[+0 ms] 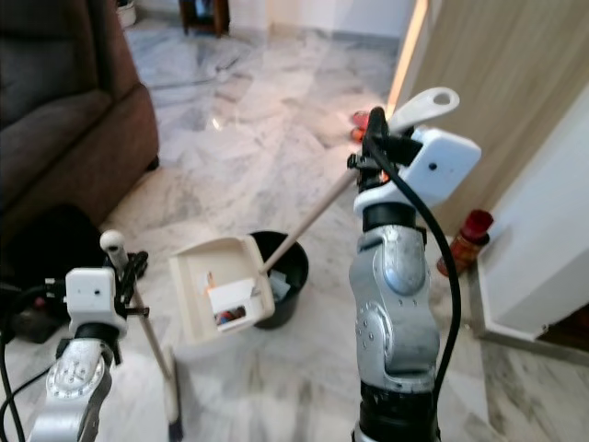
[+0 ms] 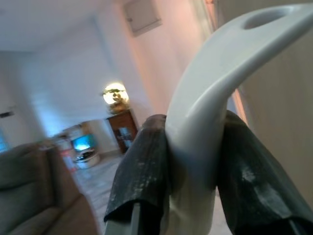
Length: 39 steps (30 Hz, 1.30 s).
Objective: Sweep floor
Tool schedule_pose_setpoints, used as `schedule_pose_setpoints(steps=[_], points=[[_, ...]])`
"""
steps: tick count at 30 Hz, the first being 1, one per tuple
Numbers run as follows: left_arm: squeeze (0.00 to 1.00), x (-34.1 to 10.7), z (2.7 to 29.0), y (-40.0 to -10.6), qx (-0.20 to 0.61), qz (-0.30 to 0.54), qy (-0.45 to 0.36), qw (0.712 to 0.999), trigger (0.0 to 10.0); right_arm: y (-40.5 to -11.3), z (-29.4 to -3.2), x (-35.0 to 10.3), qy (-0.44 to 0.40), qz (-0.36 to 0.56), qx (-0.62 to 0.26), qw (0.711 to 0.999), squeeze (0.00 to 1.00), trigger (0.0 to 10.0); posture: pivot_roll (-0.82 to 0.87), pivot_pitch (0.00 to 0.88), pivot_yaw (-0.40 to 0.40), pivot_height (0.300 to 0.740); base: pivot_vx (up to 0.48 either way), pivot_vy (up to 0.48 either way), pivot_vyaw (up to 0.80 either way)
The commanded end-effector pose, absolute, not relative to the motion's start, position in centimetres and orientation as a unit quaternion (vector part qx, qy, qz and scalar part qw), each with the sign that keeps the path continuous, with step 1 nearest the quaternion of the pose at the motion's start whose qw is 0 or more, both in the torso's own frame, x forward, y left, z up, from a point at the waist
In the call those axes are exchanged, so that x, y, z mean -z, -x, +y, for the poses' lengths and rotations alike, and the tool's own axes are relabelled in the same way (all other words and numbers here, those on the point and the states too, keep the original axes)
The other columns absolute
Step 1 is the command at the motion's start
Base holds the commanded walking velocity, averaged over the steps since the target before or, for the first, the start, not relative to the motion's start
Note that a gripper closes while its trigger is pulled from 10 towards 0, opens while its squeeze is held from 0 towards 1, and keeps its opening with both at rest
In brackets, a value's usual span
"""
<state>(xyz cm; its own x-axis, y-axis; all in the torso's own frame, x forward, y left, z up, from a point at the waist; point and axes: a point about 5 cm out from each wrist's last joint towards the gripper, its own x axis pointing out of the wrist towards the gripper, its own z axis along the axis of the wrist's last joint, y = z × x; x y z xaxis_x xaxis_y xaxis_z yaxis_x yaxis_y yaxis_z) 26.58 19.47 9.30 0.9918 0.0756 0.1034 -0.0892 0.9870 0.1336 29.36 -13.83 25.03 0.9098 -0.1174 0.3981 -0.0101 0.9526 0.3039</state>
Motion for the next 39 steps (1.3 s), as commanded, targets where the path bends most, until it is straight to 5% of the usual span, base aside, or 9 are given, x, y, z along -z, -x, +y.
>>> schedule_pose_setpoints(steps=[1,39], points=[[0.0,-10.28,19.92,-26.67,-0.045,-0.074,-0.081,0.993,10.0,-28.84,-13.49,-26.68,-0.159,-0.251,0.017,0.955,0.0,10.0,0.11,0.063,-0.015,0.74,0.307,0.0,0.0],[0.0,-10.32,19.88,-26.66,-0.046,-0.077,-0.08,0.993,10.0,-28.88,-12.86,-26.58,-0.158,-0.243,-0.004,0.957,0.0,10.0,0.11,0.065,-0.019,0.74,0.307,0.0,0.07]])
